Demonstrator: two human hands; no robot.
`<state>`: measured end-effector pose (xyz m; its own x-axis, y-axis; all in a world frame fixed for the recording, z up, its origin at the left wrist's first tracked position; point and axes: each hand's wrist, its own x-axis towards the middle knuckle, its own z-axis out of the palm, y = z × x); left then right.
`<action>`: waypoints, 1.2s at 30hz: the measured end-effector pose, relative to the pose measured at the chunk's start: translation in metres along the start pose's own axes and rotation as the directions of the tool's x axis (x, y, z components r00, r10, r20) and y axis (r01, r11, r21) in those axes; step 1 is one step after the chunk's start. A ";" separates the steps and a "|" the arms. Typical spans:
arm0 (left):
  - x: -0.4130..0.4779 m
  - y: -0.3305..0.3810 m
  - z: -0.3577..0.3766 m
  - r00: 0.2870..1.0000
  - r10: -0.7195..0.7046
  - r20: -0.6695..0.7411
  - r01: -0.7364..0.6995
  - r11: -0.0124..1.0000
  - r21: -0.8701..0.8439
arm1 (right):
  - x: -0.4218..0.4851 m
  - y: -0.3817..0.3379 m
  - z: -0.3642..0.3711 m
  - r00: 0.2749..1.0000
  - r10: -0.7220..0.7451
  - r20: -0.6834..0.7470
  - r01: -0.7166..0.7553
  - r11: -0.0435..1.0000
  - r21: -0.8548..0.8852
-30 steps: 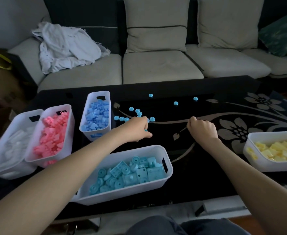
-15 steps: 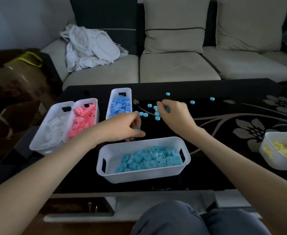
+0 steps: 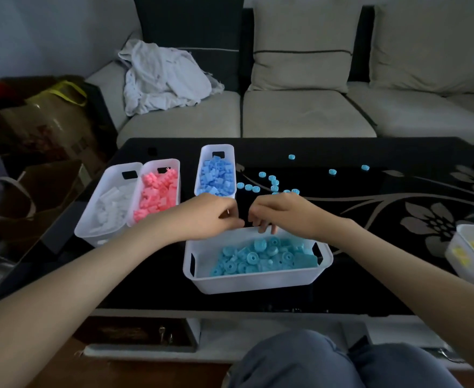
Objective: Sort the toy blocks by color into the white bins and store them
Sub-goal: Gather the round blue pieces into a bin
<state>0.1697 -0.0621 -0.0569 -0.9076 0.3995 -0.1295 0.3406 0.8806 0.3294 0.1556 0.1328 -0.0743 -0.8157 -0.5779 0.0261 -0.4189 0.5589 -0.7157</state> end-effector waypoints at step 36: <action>0.194 -0.004 0.082 0.944 -0.222 -0.243 0.297 0.893 0.339 | 0.115 0.170 -0.015 0.955 -0.065 -0.290 -0.140 0.762 -0.632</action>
<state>0.0125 0.0325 -0.1605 -0.9922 0.1202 0.0322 0.1181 0.9911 -0.0611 -0.0157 0.1707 -0.1825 -0.8673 -0.4159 0.2736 -0.4572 0.8828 -0.1075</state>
